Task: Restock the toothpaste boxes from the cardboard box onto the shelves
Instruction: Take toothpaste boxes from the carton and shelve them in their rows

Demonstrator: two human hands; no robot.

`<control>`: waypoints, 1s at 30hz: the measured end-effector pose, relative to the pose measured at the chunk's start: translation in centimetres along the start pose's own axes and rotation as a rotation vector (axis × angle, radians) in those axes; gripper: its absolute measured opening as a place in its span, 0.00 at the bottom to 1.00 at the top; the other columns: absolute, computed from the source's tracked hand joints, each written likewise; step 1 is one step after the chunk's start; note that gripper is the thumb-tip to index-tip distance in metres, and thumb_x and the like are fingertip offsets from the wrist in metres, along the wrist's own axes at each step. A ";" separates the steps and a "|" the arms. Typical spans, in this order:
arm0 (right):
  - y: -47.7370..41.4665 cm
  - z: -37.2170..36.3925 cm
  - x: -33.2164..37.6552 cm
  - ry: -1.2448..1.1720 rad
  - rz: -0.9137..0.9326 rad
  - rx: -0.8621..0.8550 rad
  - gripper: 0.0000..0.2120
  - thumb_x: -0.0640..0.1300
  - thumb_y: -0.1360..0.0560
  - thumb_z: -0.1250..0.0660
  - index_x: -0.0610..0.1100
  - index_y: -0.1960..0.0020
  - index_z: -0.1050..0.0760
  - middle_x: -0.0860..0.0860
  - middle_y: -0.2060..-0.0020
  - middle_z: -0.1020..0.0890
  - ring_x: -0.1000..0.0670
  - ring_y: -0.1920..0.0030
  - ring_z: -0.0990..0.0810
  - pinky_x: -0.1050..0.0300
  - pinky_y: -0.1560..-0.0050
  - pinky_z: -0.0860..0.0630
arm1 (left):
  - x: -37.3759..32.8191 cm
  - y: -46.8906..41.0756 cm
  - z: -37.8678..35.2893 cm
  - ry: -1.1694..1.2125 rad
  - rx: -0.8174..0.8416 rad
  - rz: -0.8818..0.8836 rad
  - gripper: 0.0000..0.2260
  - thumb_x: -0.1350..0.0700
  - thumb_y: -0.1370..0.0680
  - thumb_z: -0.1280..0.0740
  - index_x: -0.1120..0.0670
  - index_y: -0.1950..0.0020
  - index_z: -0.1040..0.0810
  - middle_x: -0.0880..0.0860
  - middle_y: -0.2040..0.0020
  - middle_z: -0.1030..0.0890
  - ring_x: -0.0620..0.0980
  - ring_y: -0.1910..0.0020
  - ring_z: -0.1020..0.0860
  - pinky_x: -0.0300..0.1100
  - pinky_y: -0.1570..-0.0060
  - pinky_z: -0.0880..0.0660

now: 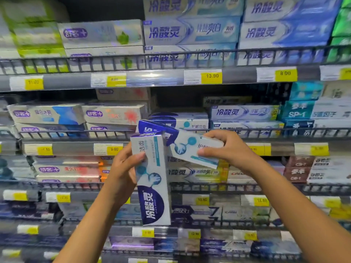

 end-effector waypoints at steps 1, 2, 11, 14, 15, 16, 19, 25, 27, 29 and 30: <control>-0.3 0.5 0.4 -0.042 0.030 -0.033 0.15 0.44 0.35 0.23 0.46 0.50 0.21 0.52 0.57 0.15 0.53 0.57 0.16 0.62 0.58 0.20 | 0.1 0.2 0.3 -0.019 -0.003 -0.001 0.15 0.53 0.37 0.31 0.54 0.53 0.18 0.54 0.56 0.15 0.52 0.59 0.17 0.42 0.63 0.20; -0.5 0.9 1.0 -0.047 0.055 -0.054 0.15 0.43 0.36 0.23 0.47 0.50 0.21 0.52 0.56 0.15 0.53 0.56 0.16 0.61 0.57 0.20 | 0.1 0.4 0.4 -0.042 -0.004 -0.001 0.13 0.53 0.37 0.31 0.53 0.54 0.17 0.54 0.57 0.16 0.51 0.60 0.17 0.41 0.63 0.21; -3.1 4.7 2.5 -0.031 0.162 -0.252 0.18 0.50 0.38 0.24 0.49 0.51 0.22 0.49 0.54 0.17 0.49 0.54 0.18 0.58 0.56 0.20 | -0.1 0.7 3.4 -0.072 -0.047 0.016 0.11 0.61 0.32 0.36 0.54 0.55 0.17 0.56 0.55 0.16 0.52 0.58 0.17 0.41 0.62 0.21; -3.9 5.3 1.7 -0.041 0.177 -0.339 0.18 0.51 0.37 0.26 0.49 0.49 0.23 0.50 0.53 0.17 0.50 0.52 0.17 0.55 0.53 0.19 | 0.2 0.3 4.4 -0.083 -0.047 0.037 0.13 0.55 0.34 0.27 0.56 0.51 0.19 0.56 0.53 0.16 0.53 0.56 0.17 0.42 0.62 0.21; -4.2 5.3 1.6 -0.027 0.181 -0.356 0.18 0.51 0.37 0.25 0.50 0.49 0.23 0.51 0.53 0.17 0.50 0.52 0.17 0.54 0.53 0.20 | 0.5 0.1 4.7 -0.086 -0.039 0.049 0.19 0.50 0.38 0.23 0.56 0.50 0.19 0.56 0.52 0.16 0.53 0.55 0.17 0.42 0.61 0.21; -4.5 5.2 1.5 -0.009 0.181 -0.370 0.18 0.51 0.36 0.25 0.50 0.48 0.23 0.51 0.53 0.17 0.51 0.52 0.17 0.54 0.53 0.20 | 0.8 -0.2 4.9 -0.087 -0.036 0.067 0.24 0.47 0.41 0.21 0.56 0.50 0.19 0.57 0.51 0.16 0.53 0.54 0.17 0.43 0.60 0.21; -5.6 5.1 1.8 0.050 0.193 -0.406 0.18 0.47 0.33 0.24 0.46 0.46 0.25 0.51 0.52 0.19 0.55 0.52 0.19 0.56 0.53 0.20 | 1.4 -1.0 5.6 -0.105 -0.053 0.102 0.29 0.44 0.44 0.20 0.56 0.48 0.19 0.59 0.48 0.17 0.56 0.51 0.18 0.47 0.56 0.20; -8.6 5.8 2.6 0.164 0.167 -0.397 0.17 0.49 0.32 0.25 0.49 0.46 0.26 0.50 0.50 0.19 0.54 0.50 0.21 0.58 0.51 0.25 | 1.5 -2.5 5.8 -0.145 -0.026 0.117 0.23 0.49 0.39 0.25 0.56 0.47 0.19 0.58 0.47 0.17 0.55 0.50 0.18 0.47 0.51 0.22; -9.8 5.8 2.5 0.216 0.135 -0.365 0.19 0.50 0.32 0.25 0.50 0.44 0.26 0.50 0.47 0.21 0.52 0.47 0.23 0.60 0.49 0.29 | 1.7 -2.9 5.8 -0.146 -0.022 0.123 0.25 0.49 0.39 0.25 0.58 0.45 0.21 0.58 0.47 0.17 0.55 0.50 0.18 0.45 0.53 0.21; -11.1 5.5 2.5 0.253 0.117 -0.315 0.20 0.50 0.31 0.26 0.48 0.42 0.26 0.49 0.47 0.21 0.51 0.46 0.23 0.61 0.49 0.29 | 1.8 -3.1 5.8 -0.150 -0.019 0.130 0.25 0.50 0.38 0.26 0.59 0.44 0.22 0.58 0.47 0.17 0.56 0.50 0.18 0.46 0.52 0.21; -11.6 5.4 2.6 0.255 0.108 -0.292 0.20 0.50 0.31 0.26 0.48 0.42 0.25 0.48 0.46 0.21 0.50 0.46 0.23 0.60 0.48 0.29 | 1.9 -3.2 5.8 -0.153 -0.016 0.132 0.25 0.50 0.38 0.26 0.59 0.44 0.22 0.58 0.47 0.17 0.56 0.49 0.18 0.47 0.51 0.21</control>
Point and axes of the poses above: each hand's wrist, its own y-axis away from the middle knuckle, its own z-axis out of the back of the hand, x = y × z, the point moved 10 cm from there along -y, towards the middle knuckle
